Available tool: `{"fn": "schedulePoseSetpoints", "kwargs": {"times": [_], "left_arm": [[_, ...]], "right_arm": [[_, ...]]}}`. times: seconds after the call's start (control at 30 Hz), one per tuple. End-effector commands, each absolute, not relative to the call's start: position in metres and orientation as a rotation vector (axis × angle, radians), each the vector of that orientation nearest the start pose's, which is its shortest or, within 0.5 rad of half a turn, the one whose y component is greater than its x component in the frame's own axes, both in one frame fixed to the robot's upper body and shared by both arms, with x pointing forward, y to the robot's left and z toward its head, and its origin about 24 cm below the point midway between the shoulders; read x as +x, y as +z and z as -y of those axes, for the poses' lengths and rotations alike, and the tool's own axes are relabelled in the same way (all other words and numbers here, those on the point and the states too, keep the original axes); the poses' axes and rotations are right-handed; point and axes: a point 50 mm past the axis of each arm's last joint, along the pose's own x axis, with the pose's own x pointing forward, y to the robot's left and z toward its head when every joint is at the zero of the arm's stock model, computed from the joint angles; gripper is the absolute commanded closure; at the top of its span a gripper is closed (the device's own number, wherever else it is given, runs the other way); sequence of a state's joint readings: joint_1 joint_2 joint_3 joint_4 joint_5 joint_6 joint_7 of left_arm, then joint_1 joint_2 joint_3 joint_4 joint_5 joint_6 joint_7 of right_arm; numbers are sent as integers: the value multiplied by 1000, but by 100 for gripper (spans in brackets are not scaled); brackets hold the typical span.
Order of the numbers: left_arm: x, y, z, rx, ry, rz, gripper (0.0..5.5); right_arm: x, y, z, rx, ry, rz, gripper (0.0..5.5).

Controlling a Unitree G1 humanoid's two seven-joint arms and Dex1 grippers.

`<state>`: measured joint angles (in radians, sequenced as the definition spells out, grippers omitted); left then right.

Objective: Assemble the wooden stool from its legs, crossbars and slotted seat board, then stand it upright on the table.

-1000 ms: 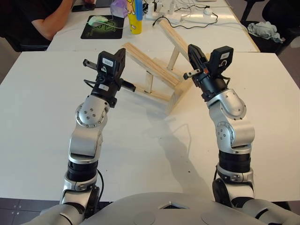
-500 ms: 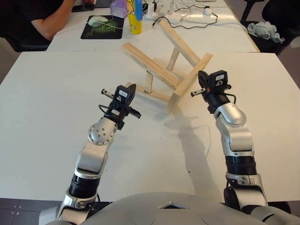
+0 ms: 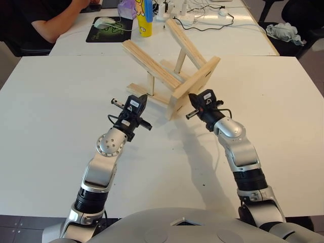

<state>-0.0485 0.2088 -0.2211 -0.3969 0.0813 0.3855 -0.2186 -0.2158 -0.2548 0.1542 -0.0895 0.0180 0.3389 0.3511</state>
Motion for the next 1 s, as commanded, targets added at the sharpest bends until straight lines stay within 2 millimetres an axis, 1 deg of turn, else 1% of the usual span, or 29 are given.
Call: {"fn": "schedulePoseSetpoints", "kwargs": {"times": [0.03,0.1,0.2,0.23,0.27,0.33,0.43,0.47,0.5,0.6,0.7,0.8,1.0], "left_arm": [[250,95,-123,316,-398,-3,550],[252,94,-128,324,-382,-6,550],[254,93,-132,339,-371,-15,550],[254,93,-134,351,-368,-16,550],[256,95,-135,368,-378,-4,550],[260,102,-135,364,-419,24,550],[260,114,-140,303,-474,77,508],[260,116,-144,286,-495,80,503],[259,116,-148,276,-518,76,482],[258,110,-158,232,-616,14,444],[259,102,-161,173,-705,-40,403],[265,90,-158,149,-774,-78,360],[282,66,-150,128,-844,-139,283]], "right_arm": [[275,84,113,-247,626,-67,546],[272,87,100,-241,690,-42,546],[268,92,73,-217,805,-7,546],[266,94,67,-207,833,0,546],[265,94,64,-202,836,2,546],[265,92,68,-192,819,-9,546],[264,82,89,-168,749,-52,550],[263,78,96,-161,732,-68,550],[262,75,102,-147,717,-83,550],[256,67,118,-136,696,-119,550],[252,60,126,-128,693,-146,550],[253,56,126,-110,691,-157,550],[257,55,122,-102,712,-152,550]]}}
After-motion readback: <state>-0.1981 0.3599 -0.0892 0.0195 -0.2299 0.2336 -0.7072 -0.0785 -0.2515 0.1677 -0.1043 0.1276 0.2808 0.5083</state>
